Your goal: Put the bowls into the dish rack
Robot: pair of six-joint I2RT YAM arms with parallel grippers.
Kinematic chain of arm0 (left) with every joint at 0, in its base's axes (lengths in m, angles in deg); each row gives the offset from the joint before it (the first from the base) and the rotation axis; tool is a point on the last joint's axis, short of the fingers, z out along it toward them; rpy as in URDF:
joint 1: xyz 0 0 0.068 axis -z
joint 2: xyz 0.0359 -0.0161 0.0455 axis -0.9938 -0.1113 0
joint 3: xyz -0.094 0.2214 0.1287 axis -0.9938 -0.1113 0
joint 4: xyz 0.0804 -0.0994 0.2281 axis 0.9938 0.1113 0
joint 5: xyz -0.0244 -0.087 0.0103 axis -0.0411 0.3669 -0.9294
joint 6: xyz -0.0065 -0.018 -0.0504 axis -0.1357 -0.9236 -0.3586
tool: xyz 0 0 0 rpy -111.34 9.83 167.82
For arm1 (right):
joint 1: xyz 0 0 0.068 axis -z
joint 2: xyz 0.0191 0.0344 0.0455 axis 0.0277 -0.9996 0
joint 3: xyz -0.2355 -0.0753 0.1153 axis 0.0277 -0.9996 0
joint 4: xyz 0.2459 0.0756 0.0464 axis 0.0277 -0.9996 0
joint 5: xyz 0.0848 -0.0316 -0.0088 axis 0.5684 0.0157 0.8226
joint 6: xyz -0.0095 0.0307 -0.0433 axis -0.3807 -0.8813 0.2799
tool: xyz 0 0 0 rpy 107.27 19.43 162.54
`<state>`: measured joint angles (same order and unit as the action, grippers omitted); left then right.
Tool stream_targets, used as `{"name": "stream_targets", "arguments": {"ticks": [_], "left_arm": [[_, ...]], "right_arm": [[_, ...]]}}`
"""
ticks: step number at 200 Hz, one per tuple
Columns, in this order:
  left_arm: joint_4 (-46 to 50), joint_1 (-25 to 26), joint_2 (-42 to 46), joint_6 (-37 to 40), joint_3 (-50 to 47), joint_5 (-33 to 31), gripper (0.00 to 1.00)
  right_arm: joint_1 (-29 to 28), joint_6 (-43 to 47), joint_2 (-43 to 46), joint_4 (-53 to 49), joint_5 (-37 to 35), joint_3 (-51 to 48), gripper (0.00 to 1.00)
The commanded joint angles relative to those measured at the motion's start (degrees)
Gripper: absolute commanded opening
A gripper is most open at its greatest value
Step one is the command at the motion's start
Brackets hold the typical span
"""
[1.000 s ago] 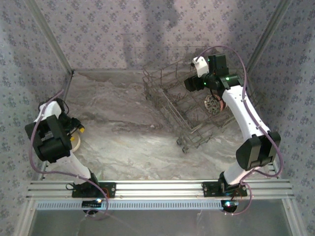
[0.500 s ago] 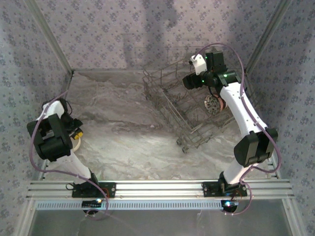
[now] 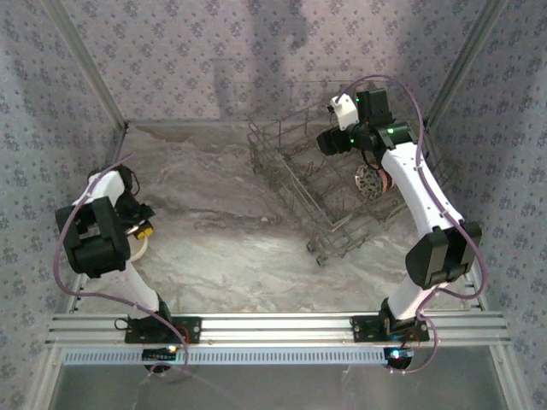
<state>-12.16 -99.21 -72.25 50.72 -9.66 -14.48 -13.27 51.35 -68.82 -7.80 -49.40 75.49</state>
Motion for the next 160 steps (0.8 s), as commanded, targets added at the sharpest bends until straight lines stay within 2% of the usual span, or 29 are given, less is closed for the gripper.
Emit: {"name": "stream_targets", "arguments": {"ticks": [1,49,84,126,160], "left_arm": [[2.33,2.69,1.04,0.75,3.55,-0.13,0.0],[4.84,12.63,3.97,2.96,12.32,-1.77,0.0],[8.06,20.57,5.11,6.93,22.22,-5.04,0.0],[11.28,31.86,4.55,14.77,35.2,-11.55,0.0],[12.48,40.72,2.93,23.37,43.19,-15.83,0.0]], "right_arm": [[-0.23,0.01,-0.72,-1.43,-0.57,2.15,0.72],[1.59,-4.46,-2.6,-2.81,0.35,4.73,0.72],[3.74,-8.97,-6.07,-6.97,5.15,10.86,0.71],[2.97,-12.31,-9.24,-8.72,12.86,17.76,0.71],[0.46,-12.14,-12.42,-11.68,12.97,24.87,0.71]]}}
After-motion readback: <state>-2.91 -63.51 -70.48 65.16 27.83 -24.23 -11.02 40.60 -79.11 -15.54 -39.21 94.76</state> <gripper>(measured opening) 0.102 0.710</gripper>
